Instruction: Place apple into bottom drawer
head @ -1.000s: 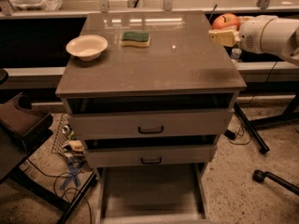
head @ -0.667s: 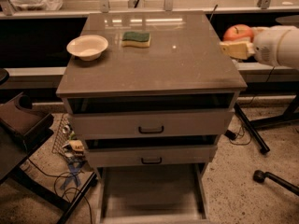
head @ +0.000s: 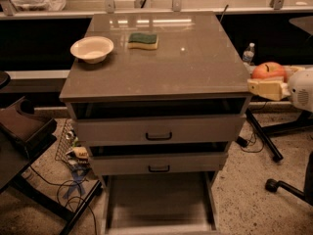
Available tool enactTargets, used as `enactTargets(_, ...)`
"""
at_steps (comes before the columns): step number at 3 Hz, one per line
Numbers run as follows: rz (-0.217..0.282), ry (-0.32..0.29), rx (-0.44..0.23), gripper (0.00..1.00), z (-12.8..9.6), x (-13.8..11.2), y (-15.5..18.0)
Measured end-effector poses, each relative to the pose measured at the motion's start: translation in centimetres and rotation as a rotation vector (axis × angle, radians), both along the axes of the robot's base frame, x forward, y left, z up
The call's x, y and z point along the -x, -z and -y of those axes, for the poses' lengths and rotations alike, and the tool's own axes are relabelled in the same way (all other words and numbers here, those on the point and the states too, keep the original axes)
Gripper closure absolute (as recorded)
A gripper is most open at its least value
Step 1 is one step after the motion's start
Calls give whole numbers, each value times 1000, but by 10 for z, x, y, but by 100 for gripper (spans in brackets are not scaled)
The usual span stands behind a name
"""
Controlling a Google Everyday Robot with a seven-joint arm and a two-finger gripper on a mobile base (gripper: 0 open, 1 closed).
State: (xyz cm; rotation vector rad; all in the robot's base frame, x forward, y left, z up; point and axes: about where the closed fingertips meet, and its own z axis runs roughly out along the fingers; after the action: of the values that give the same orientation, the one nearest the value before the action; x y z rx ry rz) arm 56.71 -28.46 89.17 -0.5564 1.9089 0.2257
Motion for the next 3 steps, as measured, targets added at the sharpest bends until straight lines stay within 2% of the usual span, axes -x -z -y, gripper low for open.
enactTargets(1, -5, -5, -6, 100, -1, 1, 6)
enactTargets(2, -21, -24, -35, 100, 8, 28, 50)
enactTargets(3, -18, -113, -85, 100, 12, 62, 103)
